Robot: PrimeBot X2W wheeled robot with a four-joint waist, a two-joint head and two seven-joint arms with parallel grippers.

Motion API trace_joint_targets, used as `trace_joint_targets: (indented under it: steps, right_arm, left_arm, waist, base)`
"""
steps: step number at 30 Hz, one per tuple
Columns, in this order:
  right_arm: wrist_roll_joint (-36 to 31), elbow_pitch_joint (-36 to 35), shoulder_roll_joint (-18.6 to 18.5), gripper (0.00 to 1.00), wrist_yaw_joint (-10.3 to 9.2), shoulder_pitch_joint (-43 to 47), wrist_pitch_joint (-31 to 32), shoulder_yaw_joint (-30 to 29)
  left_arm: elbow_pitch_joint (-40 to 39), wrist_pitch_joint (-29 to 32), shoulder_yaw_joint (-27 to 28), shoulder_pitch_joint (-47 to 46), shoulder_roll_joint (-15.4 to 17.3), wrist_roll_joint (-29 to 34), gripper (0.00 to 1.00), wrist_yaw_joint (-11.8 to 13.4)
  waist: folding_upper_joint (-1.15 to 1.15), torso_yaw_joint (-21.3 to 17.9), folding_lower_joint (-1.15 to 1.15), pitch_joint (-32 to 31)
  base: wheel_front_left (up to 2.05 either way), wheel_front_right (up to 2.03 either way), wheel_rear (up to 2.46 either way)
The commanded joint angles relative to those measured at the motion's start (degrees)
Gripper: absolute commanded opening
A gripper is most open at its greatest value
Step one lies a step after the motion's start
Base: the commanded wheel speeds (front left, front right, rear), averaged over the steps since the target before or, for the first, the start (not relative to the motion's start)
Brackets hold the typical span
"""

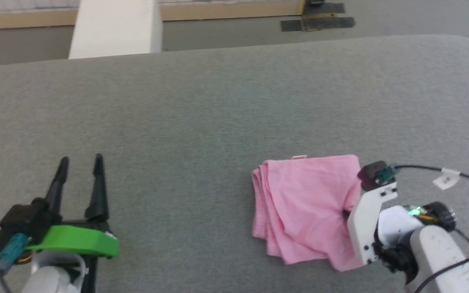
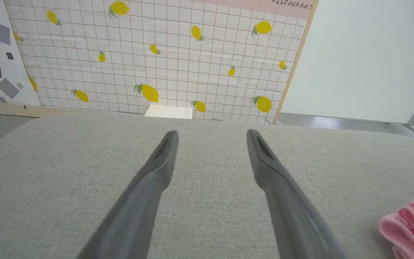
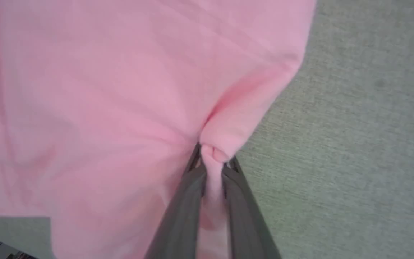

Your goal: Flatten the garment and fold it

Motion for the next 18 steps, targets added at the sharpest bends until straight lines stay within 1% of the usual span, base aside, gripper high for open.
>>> trace_joint_targets:
  steps: [1, 3, 6, 9, 12, 14, 18]
  right_arm:
    - [0.95, -0.46, -2.56, 0.0, -0.11, -1.84, 1.05, 0.79]
    - [2.13, -1.08, -5.47, 0.0, -0.11, -3.76, 2.16, 2.62]
    - [5.02, -1.59, -11.25, 0.0, -0.11, -7.93, 4.15, 6.74]
    - [6.64, -1.13, -15.33, 0.0, -0.11, -11.7, 4.85, 8.3]
    - [7.24, 0.37, -18.24, 0.0, -0.11, -15.21, 4.86, 8.95]
    - [7.24, 1.82, -19.46, 0.0, -0.11, -16.98, 4.46, 8.62]
    - [5.99, 5.04, -21.04, 0.0, -0.11, -19.8, 2.31, 6.78]
  left_arm:
    - [-0.73, -0.22, 1.09, 1.36, 0.72, -0.4, 1.0, 0.63]
    - [-1.81, -0.22, 2.38, 2.35, 1.27, -0.67, 1.0, 1.24]
    - [-4.26, 0.1, 4.22, 4.04, 2.59, -0.83, 1.0, 2.23]
    - [-6.52, 1.13, 5.19, 4.71, 3.99, -0.6, 1.0, 2.84]
    - [-9.14, 2.8, 5.88, 4.92, 5.88, -0.16, 1.0, 3.1]
    - [-10.83, 4.01, 6.1, 4.7, 7.02, 0.24, 1.0, 3.27]
    - [-14.5, 6.34, 6.64, 3.84, 8.87, 0.83, 1.0, 3.8]
  waist:
    - [0.0, -6.04, 0.0, 1.07]
    - [0.0, -9.13, 0.0, 1.65]
    - [0.0, -14.89, 0.0, 3.4]
    - [0.0, -18.56, 0.0, 5.21]
    - [0.0, -21.36, 0.0, 7.36]
    - [0.0, -22.3, 0.0, 8.72]
    - [0.0, -22.62, 0.0, 11.88]
  base:
    - [0.0, 0.0, 0.0]
    - [0.0, 0.0, 0.0]
    - [0.0, 0.0, 0.0]
    - [0.0, 0.0, 0.0]
    - [0.0, 0.0, 0.0]
    - [0.0, 0.0, 0.0]
    - [0.0, 0.0, 0.0]
